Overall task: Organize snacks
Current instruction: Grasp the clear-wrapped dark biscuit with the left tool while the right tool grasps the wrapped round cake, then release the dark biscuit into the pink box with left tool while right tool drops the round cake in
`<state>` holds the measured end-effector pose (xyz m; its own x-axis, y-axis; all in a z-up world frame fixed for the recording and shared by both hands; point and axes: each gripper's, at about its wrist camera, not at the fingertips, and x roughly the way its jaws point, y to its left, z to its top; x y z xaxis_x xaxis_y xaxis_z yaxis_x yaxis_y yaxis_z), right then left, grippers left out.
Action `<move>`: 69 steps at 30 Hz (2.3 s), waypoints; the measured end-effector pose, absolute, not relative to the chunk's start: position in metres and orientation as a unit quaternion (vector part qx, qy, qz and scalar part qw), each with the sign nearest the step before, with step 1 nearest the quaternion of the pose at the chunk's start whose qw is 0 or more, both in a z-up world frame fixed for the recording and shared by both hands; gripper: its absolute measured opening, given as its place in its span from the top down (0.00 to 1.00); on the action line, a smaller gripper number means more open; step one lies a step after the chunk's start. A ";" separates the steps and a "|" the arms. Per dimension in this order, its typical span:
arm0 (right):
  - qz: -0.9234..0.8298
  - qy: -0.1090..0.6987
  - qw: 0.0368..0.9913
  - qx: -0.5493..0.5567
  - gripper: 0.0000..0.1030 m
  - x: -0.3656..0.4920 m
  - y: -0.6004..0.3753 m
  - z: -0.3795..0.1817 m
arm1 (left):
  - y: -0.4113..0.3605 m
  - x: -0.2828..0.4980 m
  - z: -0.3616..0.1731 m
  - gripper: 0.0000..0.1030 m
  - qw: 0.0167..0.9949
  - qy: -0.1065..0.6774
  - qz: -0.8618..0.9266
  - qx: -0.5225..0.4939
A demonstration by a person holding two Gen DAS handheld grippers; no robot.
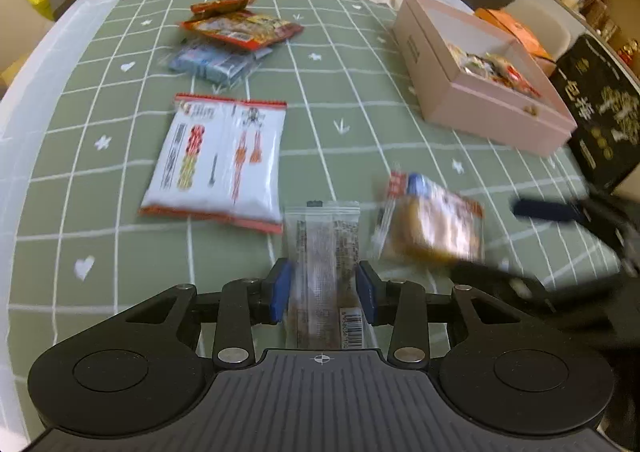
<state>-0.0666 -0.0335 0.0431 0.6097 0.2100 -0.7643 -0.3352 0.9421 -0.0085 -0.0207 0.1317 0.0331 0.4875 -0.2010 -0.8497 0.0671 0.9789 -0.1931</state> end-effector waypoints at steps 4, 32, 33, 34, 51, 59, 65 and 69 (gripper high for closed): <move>0.159 0.420 0.885 -0.125 0.18 -0.052 -0.025 0.033 | 0.132 -0.028 0.033 0.60 0.862 0.497 -0.077 -0.066; 0.083 0.438 0.895 -0.026 0.47 -0.089 -0.137 0.075 | 0.070 -0.042 0.035 0.63 0.869 0.472 -0.133 -0.065; 0.072 0.435 0.897 -0.023 0.47 -0.094 -0.145 0.078 | 0.064 -0.041 0.040 0.63 0.872 0.464 -0.141 -0.069; 0.062 0.432 0.900 -0.022 0.47 -0.099 -0.151 0.081 | 0.059 -0.040 0.048 0.63 0.875 0.454 -0.150 -0.075; -0.003 0.370 0.929 0.025 0.47 -0.113 -0.206 0.134 | 0.048 0.092 0.186 0.58 0.917 0.286 -0.198 -0.197; 0.030 0.364 0.931 0.008 0.47 -0.052 -0.198 0.142 | 0.105 0.041 0.084 0.58 0.879 0.409 -0.105 -0.223; 0.009 0.333 0.943 -0.021 0.21 0.049 -0.170 0.166 | 0.148 0.018 0.057 0.58 0.877 0.432 -0.043 -0.208; 0.065 0.361 0.930 -0.005 0.21 0.080 -0.130 0.152 | 0.180 0.011 0.053 0.58 0.884 0.425 0.008 -0.194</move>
